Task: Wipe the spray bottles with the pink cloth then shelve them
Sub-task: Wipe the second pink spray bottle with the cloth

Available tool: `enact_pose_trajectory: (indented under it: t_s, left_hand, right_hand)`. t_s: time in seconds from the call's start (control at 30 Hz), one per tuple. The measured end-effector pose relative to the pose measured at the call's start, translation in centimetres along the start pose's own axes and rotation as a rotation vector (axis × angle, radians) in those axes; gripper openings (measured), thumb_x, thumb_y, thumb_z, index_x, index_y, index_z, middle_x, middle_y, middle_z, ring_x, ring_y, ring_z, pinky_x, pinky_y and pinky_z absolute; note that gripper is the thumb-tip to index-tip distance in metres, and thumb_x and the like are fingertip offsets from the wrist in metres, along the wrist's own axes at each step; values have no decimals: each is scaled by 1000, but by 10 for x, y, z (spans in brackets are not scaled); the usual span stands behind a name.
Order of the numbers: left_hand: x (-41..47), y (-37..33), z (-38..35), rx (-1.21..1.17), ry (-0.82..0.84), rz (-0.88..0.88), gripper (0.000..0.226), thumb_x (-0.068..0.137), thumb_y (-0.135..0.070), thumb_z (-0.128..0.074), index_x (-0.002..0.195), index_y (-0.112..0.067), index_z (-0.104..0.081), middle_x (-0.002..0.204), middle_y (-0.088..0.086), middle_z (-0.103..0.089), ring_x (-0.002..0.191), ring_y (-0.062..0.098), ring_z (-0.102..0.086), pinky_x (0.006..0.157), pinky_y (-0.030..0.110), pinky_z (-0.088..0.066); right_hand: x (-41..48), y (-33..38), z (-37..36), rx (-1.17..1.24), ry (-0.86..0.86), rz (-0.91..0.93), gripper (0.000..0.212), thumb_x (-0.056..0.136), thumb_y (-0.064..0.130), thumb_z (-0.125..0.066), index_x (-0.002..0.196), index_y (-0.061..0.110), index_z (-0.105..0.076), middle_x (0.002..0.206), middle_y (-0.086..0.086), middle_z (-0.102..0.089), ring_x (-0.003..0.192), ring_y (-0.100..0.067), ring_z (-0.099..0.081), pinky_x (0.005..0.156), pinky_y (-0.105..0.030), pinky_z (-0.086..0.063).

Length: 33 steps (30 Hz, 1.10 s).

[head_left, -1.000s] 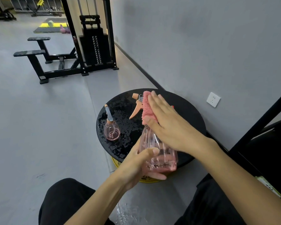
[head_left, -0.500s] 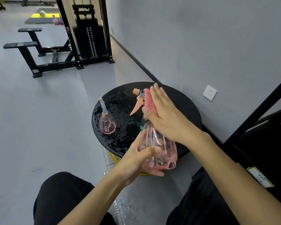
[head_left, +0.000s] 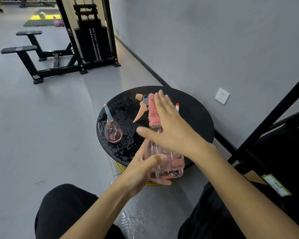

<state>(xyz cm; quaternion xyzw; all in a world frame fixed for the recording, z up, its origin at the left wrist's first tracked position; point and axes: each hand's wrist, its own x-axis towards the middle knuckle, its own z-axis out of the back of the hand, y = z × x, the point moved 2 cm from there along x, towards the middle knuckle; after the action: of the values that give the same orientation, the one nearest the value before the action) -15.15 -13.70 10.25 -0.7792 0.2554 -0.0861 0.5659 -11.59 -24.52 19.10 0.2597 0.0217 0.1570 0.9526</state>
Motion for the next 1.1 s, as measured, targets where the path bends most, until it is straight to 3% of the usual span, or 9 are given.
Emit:
enact_pose_trajectory:
  t_s: [0.13,0.3,0.43,0.57,0.7,0.83,0.9,0.97,1.1]
  left_hand:
    - [-4,1,0,14,-24,-15,76,60,-33,-70,132,-35,-47,125,3,-66,95,32,-74,59,38,-60]
    - [-8,1,-6,2,-16,-30,65,59,-33,-74,113,-62,-54,117,-8,-72,102,30,-72,60,39,-61]
    - [-5,-4,2,-52,-12,-4,91,56,-33,-74,139,-43,-41,123,3,-69,101,36,-71,57,37,-60]
    - [-1,-8,17,-66,-73,-20,91,54,-34,-73,139,-34,-43,119,9,-71,95,36,-73,57,37,-60]
    - [2,-14,26,-120,-101,-35,88,55,-37,-73,137,-29,-42,112,9,-70,84,30,-75,57,38,-59]
    - [4,-15,31,-144,-106,-54,78,67,-31,-71,138,-22,-43,130,20,-59,90,26,-70,62,40,-59]
    - [3,-12,28,-115,-68,-60,63,79,-21,-64,138,-19,-43,121,23,-60,88,25,-69,64,41,-59]
    - [3,-9,21,-134,-46,-60,56,80,-13,-60,134,-17,-47,113,15,-63,85,24,-71,66,43,-59]
    - [4,-8,13,-161,-49,-93,55,72,-17,-66,124,-30,-59,124,12,-65,91,28,-72,67,45,-60]
  right_hand:
    - [-11,3,-12,4,-31,21,102,93,48,-55,153,17,21,160,5,30,146,-10,28,121,-31,9]
    - [5,1,-4,112,-67,-32,72,105,27,-38,155,17,11,162,5,21,147,-9,22,122,-34,6]
    - [-3,-3,0,109,-35,42,57,107,24,-26,156,23,3,163,11,12,147,0,15,119,-21,8]
    - [-26,-3,-2,96,43,87,54,108,26,-25,156,28,-2,162,20,8,145,10,13,114,-10,6]
    - [-53,2,-4,73,46,133,56,107,31,-25,156,33,1,161,25,10,143,12,15,122,-24,0]
    - [-69,11,-10,31,11,186,63,101,50,-25,156,30,0,161,24,12,143,11,18,124,-32,0]
    - [-64,11,-10,102,-22,184,59,104,50,-22,156,30,-5,161,24,7,143,11,16,124,-33,1]
    - [-52,9,-9,163,-80,157,55,104,47,-19,156,30,-13,162,23,0,144,11,15,124,-36,1]
    - [-35,8,-13,128,-196,107,56,101,43,-18,155,28,-20,163,19,-7,146,7,13,124,-36,4]
